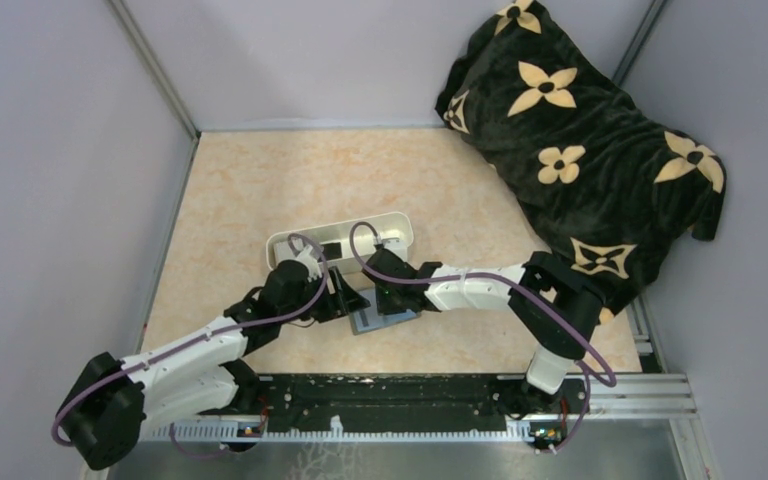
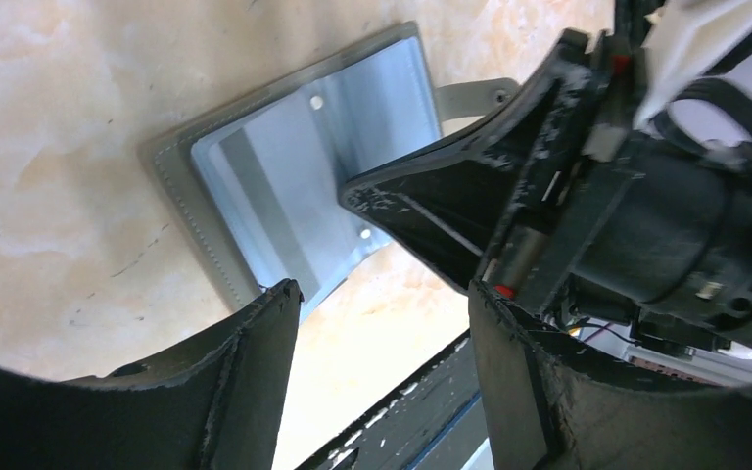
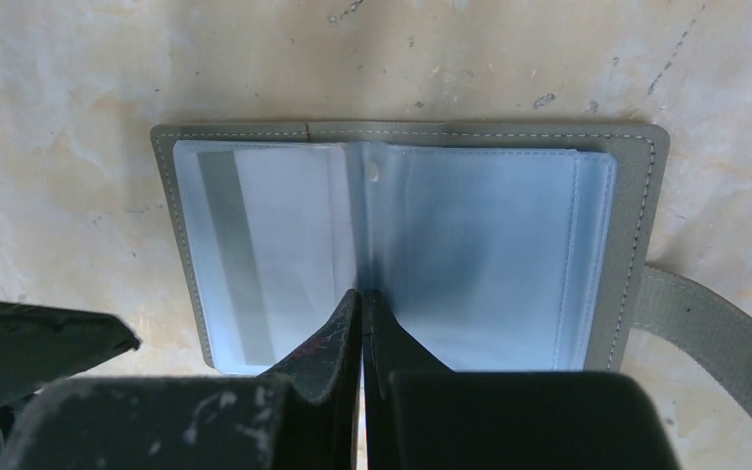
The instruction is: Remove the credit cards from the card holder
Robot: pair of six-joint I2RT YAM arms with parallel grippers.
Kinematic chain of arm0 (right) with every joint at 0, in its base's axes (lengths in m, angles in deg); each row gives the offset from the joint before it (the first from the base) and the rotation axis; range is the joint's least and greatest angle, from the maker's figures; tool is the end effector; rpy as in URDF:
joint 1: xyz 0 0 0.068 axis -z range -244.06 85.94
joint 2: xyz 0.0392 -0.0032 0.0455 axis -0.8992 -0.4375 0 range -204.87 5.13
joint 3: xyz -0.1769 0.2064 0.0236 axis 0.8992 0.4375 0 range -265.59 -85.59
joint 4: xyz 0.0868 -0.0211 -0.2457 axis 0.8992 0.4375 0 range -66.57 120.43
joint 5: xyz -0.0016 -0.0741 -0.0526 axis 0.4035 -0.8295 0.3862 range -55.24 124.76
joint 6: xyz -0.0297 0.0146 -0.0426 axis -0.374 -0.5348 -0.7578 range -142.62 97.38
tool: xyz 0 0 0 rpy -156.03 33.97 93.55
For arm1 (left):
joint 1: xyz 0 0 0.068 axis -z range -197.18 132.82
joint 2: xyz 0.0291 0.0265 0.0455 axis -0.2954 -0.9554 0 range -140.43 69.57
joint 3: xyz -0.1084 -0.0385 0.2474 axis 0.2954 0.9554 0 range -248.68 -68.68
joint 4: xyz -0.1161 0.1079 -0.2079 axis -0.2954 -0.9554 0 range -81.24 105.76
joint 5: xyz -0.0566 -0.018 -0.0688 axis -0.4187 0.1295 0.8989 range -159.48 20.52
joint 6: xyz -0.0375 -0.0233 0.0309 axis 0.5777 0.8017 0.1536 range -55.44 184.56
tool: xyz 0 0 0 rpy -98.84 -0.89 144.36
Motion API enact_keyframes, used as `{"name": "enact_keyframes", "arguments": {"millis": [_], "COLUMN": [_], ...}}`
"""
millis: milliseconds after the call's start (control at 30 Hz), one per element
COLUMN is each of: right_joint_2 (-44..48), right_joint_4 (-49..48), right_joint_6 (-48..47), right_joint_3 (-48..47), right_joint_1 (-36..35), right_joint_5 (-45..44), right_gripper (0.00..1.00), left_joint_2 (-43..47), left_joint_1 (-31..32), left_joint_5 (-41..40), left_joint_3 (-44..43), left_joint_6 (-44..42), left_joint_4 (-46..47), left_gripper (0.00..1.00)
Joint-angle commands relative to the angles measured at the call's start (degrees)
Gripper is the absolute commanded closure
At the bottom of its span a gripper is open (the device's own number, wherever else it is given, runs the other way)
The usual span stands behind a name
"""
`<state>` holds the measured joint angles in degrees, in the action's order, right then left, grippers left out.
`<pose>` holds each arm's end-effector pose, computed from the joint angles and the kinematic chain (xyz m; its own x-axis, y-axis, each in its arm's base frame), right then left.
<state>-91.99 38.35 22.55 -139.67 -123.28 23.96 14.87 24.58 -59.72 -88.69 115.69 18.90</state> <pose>0.1748 0.2806 0.1599 -0.8682 -0.0964 -0.4868 -0.2516 0.9310 0.2644 0.1421 -0.1350 0.1818 -0.8399 -0.2787 -0.4657 0.1756 0.6723 -0.7191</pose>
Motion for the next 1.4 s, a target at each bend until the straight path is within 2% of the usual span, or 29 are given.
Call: {"name": "enact_keyframes", "arguments": {"millis": [0, 167, 433, 800, 1367], "right_joint_2": [1.89, 1.92, 2.84, 4.44, 4.06], "right_joint_4": [-1.67, -2.31, -2.15, -2.69, -2.57], "right_joint_6": [-0.39, -0.56, -1.21, -1.22, -1.22], "right_joint_3": [0.9, 1.34, 1.03, 1.99, 2.01], "right_joint_1": [0.37, 0.3, 0.42, 0.94, 0.95], "right_joint_5": [1.45, 2.15, 2.47, 2.84, 3.08], "right_gripper": [1.0, 1.0, 1.0, 1.0, 1.0], "left_joint_2": [-2.24, -5.89, -11.18, -5.76, -9.46], "left_joint_1": [0.34, 0.43, 0.43, 0.43, 0.43], "left_joint_5": [0.62, -0.18, -1.41, -4.23, -2.48], "left_joint_3": [2.4, 3.73, 3.34, 4.92, 4.9], "left_joint_6": [2.85, 3.36, 2.39, 1.77, 2.54], "left_joint_4": [6.91, 11.16, 12.64, 8.05, 11.1], "left_gripper": [0.31, 0.31, 0.31, 0.31, 0.3]}}
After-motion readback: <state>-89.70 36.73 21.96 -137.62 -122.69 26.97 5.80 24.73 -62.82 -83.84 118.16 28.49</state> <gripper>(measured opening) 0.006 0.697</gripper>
